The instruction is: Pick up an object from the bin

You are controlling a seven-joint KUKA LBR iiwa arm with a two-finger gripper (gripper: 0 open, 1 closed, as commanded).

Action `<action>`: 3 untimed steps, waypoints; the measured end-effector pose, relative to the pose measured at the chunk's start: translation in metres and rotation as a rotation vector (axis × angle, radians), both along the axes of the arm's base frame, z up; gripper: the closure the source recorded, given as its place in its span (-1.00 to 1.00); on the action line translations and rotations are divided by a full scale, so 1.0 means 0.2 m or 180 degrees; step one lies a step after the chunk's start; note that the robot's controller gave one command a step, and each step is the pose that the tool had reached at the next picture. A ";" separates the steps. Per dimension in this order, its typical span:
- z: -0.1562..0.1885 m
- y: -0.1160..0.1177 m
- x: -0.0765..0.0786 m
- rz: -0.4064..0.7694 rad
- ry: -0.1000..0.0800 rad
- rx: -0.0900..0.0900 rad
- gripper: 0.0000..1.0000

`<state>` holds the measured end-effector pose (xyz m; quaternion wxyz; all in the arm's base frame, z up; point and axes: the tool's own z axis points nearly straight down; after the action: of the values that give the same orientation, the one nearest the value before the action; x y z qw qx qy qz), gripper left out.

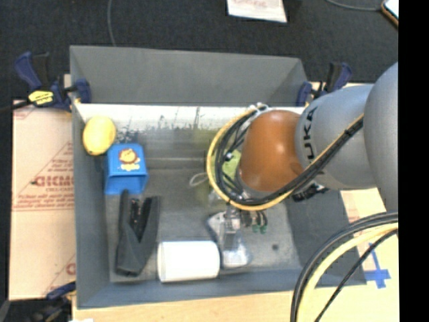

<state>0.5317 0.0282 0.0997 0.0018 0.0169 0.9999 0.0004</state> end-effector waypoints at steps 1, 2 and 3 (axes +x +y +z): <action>-0.13 -0.17 0.48 0.0921 -0.0043 0.0003 -1.00; -0.13 -0.04 0.14 0.0112 -0.0035 0.0001 1.00; -0.13 -0.04 0.14 0.0109 -0.0035 0.0001 1.00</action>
Offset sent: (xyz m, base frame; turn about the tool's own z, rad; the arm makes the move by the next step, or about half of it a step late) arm 0.0255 -0.0061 -0.0297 -0.0355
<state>0.5602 0.0210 0.0732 0.0072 -0.0003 1.0000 0.0007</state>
